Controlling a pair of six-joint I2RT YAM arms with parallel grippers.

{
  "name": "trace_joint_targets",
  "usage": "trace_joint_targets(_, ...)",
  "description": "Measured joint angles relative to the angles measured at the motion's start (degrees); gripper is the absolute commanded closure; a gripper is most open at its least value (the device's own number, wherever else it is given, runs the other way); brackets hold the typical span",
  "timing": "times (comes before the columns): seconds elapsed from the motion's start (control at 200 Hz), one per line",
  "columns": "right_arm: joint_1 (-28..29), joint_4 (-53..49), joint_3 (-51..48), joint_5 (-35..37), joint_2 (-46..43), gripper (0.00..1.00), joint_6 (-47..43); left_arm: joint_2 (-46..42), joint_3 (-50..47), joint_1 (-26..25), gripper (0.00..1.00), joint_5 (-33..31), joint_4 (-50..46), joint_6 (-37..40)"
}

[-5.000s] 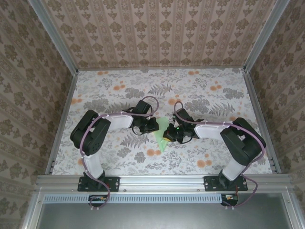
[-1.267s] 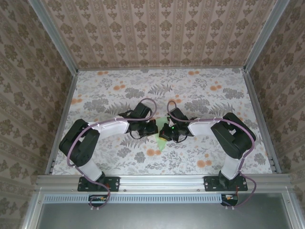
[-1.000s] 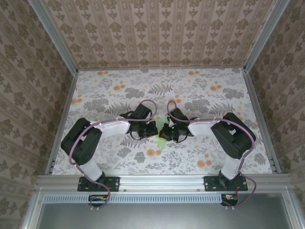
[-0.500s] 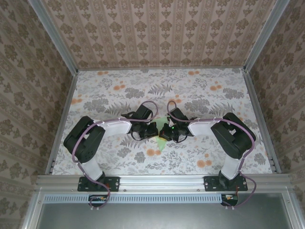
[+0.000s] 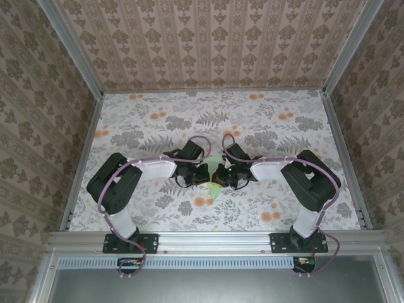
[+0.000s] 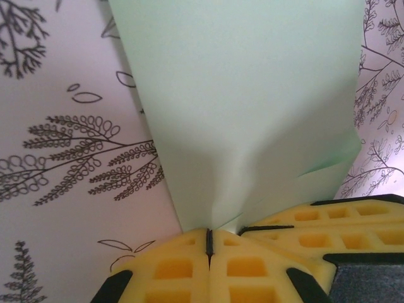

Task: Fold a paper plane with a square sheet of paper (pick it up from the middle)
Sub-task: Third fold the triangle at the center of the table.

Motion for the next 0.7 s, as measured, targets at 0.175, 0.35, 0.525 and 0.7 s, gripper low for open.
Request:
trace_joint_targets(0.175, -0.81, -0.76, -0.72, -0.04, -2.32, 0.98, -0.46, 0.33, 0.81, -0.15, 1.00, -0.76, -1.27, 0.57)
trace_joint_targets(0.35, -2.14, -1.55, -0.74, -0.04, -4.72, 0.98, -3.10, 0.46, 1.27, -0.17, 1.00, -1.01, -1.97, 1.01)
trace_joint_targets(0.525, -3.37, -1.66, -1.73, -0.04, -4.68, 0.98, -6.54, 0.79, 1.86, -0.17, 1.00, -0.98, -2.80, 1.42)
trace_joint_targets(0.7, -3.56, -1.55, -2.95, 0.04, -4.33, 0.98, -9.49, 0.98, 2.25, -0.17, 1.00, -0.96, -3.23, 1.68)
